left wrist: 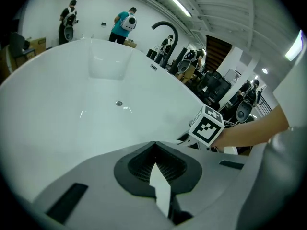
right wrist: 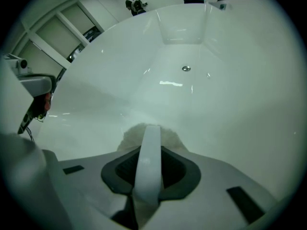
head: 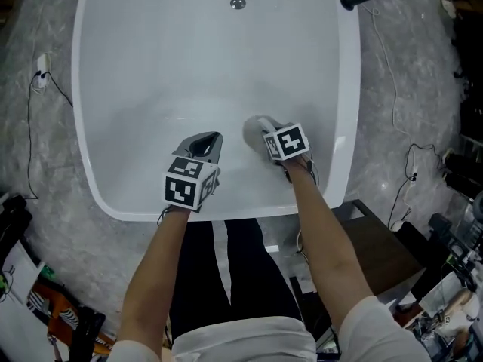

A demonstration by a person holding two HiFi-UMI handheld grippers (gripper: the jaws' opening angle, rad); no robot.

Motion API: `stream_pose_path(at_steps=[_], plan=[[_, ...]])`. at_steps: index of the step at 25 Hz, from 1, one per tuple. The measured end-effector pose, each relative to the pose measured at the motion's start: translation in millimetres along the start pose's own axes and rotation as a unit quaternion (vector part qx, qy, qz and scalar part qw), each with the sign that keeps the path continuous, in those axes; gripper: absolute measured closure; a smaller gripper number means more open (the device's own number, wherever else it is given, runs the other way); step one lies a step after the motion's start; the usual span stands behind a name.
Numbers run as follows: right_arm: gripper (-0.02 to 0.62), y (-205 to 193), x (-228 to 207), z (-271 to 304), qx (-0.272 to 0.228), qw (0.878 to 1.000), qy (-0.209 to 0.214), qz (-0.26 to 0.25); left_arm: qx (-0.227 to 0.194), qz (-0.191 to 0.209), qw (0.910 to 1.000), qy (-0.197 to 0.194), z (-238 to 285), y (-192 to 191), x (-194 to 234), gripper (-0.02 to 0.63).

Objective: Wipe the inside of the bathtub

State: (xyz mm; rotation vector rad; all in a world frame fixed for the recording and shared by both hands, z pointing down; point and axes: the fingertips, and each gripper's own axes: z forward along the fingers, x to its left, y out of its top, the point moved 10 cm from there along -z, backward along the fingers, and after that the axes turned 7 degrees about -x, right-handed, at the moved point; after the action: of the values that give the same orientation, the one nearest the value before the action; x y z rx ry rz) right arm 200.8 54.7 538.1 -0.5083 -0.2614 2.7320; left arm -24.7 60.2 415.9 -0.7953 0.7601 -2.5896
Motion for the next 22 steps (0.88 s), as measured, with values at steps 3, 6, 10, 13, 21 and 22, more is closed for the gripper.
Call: stream_pose_path(at_steps=[3, 6, 10, 13, 21, 22], plan=[[0.503, 8.8, 18.0, -29.8, -0.031, 0.999, 0.007, 0.003, -0.004, -0.005, 0.9999, 0.009, -16.9, 8.3, -14.4, 0.597], [0.503, 15.6, 39.6, -58.2, -0.056, 0.998, 0.012, 0.000, -0.006, -0.010, 0.9998, 0.017, -36.2, 13.8, -27.3, 0.597], [0.503, 12.2, 64.7, -101.9, -0.094, 0.995, 0.019, 0.003, -0.011, -0.014, 0.9996, 0.021, -64.9, 18.5, -54.9, 0.597], [0.503, 12.4, 84.1, -126.4, -0.124, 0.992, 0.032, 0.006, -0.021, -0.017, 0.9994, 0.021, -89.3, 24.4, -67.0, 0.597], [0.503, 16.0, 153.8, -222.3, -0.209, 0.977, 0.036, 0.003, -0.054, -0.002, 0.9985, 0.012, -176.0, 44.7, -76.8, 0.597], [0.503, 17.1, 163.7, -233.1, -0.222, 0.974, 0.037, 0.003, -0.060, 0.001, 0.9981, 0.010, -186.8, 46.8, -75.3, 0.597]])
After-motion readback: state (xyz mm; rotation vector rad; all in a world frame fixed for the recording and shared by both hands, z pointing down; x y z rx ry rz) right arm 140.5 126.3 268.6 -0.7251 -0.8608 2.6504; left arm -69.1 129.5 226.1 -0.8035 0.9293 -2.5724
